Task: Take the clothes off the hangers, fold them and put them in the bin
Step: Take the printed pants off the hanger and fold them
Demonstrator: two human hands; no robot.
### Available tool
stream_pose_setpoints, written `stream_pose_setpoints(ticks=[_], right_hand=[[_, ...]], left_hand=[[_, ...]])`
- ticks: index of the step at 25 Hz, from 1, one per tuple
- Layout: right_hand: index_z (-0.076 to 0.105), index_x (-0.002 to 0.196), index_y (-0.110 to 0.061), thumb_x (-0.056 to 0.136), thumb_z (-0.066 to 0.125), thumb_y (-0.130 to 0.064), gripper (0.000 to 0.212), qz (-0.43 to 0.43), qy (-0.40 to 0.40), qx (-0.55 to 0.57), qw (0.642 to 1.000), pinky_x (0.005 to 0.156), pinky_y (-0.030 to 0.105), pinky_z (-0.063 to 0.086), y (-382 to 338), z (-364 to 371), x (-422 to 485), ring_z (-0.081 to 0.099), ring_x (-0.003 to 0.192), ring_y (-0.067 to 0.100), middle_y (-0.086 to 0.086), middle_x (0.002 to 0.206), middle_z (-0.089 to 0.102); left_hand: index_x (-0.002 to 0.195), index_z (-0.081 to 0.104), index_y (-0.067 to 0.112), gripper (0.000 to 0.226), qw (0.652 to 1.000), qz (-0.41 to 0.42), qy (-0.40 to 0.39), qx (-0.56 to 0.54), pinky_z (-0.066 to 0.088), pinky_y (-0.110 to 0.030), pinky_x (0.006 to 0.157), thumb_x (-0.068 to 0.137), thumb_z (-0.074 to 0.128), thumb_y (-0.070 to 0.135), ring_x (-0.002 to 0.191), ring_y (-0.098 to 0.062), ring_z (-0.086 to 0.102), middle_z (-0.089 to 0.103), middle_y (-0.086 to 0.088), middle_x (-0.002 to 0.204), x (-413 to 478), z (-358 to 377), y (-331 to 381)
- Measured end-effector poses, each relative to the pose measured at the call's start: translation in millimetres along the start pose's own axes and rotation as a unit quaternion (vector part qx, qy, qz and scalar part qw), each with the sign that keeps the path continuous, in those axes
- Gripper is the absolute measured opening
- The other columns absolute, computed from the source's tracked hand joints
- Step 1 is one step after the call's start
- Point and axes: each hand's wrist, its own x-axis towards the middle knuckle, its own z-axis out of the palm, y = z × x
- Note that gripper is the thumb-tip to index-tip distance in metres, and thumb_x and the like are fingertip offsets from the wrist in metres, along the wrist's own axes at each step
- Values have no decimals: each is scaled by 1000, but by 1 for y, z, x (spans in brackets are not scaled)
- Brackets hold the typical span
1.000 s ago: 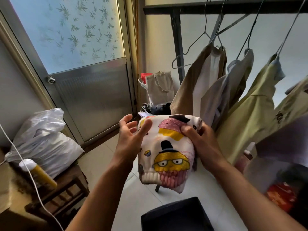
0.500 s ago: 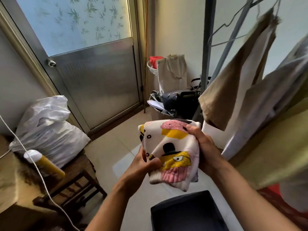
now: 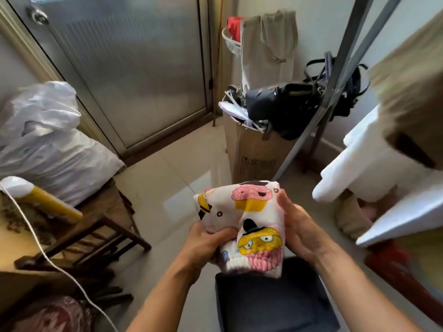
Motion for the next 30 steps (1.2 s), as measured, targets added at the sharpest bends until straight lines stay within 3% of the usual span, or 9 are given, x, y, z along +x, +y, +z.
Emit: stream_pose_setpoints(ticks=[2, 7, 10, 14, 17, 19, 21, 25, 30], right_hand=[[59, 126, -8, 59, 85, -48, 81, 65, -25, -68, 995, 98, 54, 48, 36, -21, 12, 62, 112, 40, 21, 120, 66], [59, 117, 1, 60, 82, -19, 65, 97, 60, -115, 987, 80, 41, 58, 117, -61, 44, 70, 94, 35, 19, 103, 73], [58, 116, -3, 63, 87, -21, 63, 76, 153, -97, 981, 76, 38, 59, 172, -86, 63, 72, 90, 31, 15, 101, 74], [60, 118, -15, 86, 69, -22, 34, 120, 204, -149, 960, 73, 34, 58, 257, -135, 83, 73, 89, 21, 6, 102, 74], [53, 121, -14, 87, 60, -6, 36, 171, 233, -181, 940, 67, 32, 55, 320, -171, 83, 70, 84, 23, 7, 98, 71], [44, 112, -10, 85, 57, 2, 32, 185, 268, -195, 925, 52, 23, 49, 358, -189, 78, 63, 70, 19, 7, 89, 66], [44, 96, -8, 83, 58, 7, 24, 194, 286, -225, 911, 47, 21, 45, 395, -207, 77, 56, 66, 19, 12, 84, 60], [53, 60, -14, 81, 53, 16, 37, 208, 276, -270, 899, 60, 29, 46, 461, -247, 100, 59, 70, 23, 12, 73, 61], [67, 69, -7, 88, 45, 14, 36, 260, 260, -288, 884, 58, 26, 56, 517, -280, 148, 68, 68, 22, 14, 82, 71]], left_hand=[[100, 71, 7, 23, 1000, -17, 19, -8, 60, -36, 65, 78, 77, 7, 79, -21, 74, 77, -8, 89, 18, 4, -31], [103, 66, 2, 28, 993, -53, 84, -64, 47, -18, 44, 79, 77, 10, 60, -9, 70, 74, -6, 81, 63, 8, -105], [112, 54, 8, 40, 982, -92, 152, -64, 49, -22, 45, 82, 76, 22, 68, -11, 69, 71, -3, 93, 94, 14, -159], [119, 30, 17, 52, 973, -146, 171, -47, 53, -31, 61, 86, 70, 12, 80, -15, 63, 56, 2, 99, 128, 29, -254], [90, 48, 20, 26, 971, -179, 160, -4, 50, -44, 63, 83, 65, 2, 69, -24, 55, 55, -3, 80, 142, 40, -337], [61, 52, 21, 36, 971, -195, 139, 25, 43, -37, 59, 81, 59, -9, 60, -23, 49, 53, -4, 64, 151, 49, -386], [53, 57, 18, 41, 965, -219, 134, 53, 47, -32, 61, 81, 56, -12, 59, -19, 54, 59, 2, 61, 165, 60, -431], [69, 67, 22, 37, 953, -264, 123, 87, 59, -44, 77, 85, 45, -2, 78, -28, 67, 70, -9, 92, 197, 81, -502], [108, 62, 19, 20, 942, -298, 97, 120, 52, -40, 95, 90, 58, 10, 110, -28, 56, 37, -7, 126, 235, 95, -550]])
